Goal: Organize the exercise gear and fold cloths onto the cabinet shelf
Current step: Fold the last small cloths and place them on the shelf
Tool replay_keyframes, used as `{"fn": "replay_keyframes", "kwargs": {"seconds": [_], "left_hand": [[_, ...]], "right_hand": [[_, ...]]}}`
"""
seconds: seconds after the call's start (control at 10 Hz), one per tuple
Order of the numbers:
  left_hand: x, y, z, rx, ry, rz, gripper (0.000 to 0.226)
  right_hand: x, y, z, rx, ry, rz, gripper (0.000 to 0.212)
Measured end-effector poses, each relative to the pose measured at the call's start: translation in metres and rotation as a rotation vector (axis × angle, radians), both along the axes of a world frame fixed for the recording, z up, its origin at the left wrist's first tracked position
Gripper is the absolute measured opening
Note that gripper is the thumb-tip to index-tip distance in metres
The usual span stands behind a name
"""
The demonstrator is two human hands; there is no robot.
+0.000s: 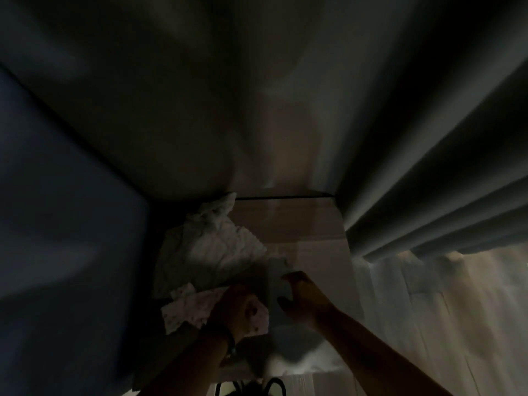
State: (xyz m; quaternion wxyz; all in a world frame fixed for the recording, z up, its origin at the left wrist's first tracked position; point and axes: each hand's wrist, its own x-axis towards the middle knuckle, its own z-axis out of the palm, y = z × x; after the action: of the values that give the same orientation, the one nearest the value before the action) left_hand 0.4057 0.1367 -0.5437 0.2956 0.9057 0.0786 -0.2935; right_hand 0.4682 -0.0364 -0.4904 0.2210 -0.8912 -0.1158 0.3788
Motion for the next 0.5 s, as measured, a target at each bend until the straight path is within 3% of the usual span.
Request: {"fn": "replay_keyframes", "kwargs": {"seconds": [0.1,0.3,0.4,0.5], "left_hand": [[0.002,0.017,-0.008,-0.008,0.002,0.102,0.025],[-0.019,0.029,0.026,-0.169,-0.188,0.451,0.015],[-0.034,0.037,0.047,-0.244,-0.31,0.665,0.022],[-0.05,0.05,0.063,-0.264,-0.29,0.727,0.011]], "right_hand": [[0.027,0.03,-0.024,0.096,-0.009,-0.055,0.046],[0.067,0.079,-0.07,0.1,-0.208,-0.209,0.053],[0.081,0.093,-0.092,0.111,-0.228,-0.384,0.043],[0.07,0.098,-0.092,0.141,-0.147,-0.437,0.036]]}}
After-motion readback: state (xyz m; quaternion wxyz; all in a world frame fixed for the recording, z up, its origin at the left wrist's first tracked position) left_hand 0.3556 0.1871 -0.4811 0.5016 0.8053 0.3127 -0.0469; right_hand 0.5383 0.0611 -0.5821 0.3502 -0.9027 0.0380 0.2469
